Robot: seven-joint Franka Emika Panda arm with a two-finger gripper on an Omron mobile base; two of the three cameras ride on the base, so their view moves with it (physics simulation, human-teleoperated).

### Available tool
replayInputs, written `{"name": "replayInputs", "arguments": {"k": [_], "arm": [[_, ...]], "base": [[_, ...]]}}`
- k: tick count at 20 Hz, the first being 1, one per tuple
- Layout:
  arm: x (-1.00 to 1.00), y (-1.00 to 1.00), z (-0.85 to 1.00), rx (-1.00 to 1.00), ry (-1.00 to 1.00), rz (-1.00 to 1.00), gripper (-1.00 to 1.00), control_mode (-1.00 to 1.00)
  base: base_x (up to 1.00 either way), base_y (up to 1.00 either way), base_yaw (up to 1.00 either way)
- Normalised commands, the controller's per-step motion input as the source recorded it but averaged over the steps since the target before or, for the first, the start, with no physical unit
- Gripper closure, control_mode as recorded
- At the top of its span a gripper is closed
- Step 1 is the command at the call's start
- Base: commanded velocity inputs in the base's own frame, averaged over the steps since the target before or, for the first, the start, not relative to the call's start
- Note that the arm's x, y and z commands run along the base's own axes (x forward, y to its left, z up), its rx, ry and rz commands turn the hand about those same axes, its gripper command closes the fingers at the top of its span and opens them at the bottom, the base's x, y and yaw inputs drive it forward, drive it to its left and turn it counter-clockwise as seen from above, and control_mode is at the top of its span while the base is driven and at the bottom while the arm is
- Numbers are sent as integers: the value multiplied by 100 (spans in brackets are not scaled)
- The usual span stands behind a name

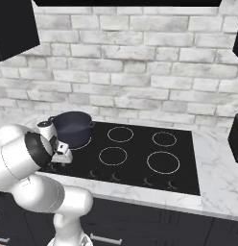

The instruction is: Turn on the burner for the pot on the stove. Wait thirty seconds for the pot to heat up. Then add the broccoli to the pot.

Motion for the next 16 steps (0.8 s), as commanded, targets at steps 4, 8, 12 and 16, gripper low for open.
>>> {"name": "replayInputs", "arguments": {"k": [4,8,12,16], "arm": [[-40,0,-46,0,8,0,100,-100],[-69,0,-42,0,5,0,100,-100],[-94,-3,-44,3,1,0,100,-100],[-100,-43,-44,10,-1,1,100,-100]], "base": [[0,0,0],[0,0,0],[0,0,0],[0,0,0]]}}
